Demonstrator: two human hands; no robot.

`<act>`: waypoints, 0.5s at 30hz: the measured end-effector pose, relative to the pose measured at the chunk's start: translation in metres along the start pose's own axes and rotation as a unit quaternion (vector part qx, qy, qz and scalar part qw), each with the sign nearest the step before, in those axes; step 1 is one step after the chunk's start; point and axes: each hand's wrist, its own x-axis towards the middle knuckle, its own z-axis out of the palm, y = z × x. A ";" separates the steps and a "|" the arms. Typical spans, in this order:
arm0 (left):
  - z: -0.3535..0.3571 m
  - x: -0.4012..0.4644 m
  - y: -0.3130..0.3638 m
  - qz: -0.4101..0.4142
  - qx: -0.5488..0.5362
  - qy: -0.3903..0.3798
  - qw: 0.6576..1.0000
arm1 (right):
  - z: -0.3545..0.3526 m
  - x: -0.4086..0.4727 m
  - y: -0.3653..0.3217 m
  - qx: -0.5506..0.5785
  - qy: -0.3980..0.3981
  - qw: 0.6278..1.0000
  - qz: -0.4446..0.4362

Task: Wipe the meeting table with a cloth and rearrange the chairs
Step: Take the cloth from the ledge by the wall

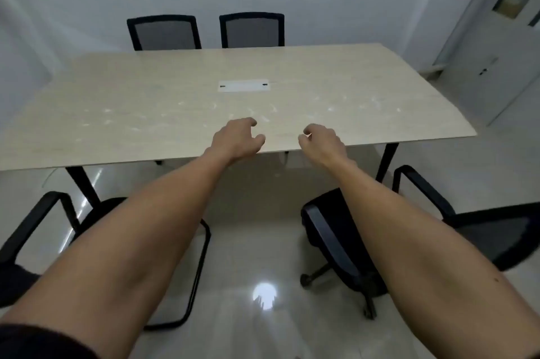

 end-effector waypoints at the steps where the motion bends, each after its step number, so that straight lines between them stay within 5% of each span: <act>1: 0.003 0.000 0.000 0.010 0.000 -0.010 1.000 | 0.001 -0.005 0.001 -0.001 0.006 1.000 0.009; 15: 0.075 -0.040 0.091 0.211 0.008 -0.136 0.968 | -0.024 -0.143 0.082 0.009 0.125 0.973 0.195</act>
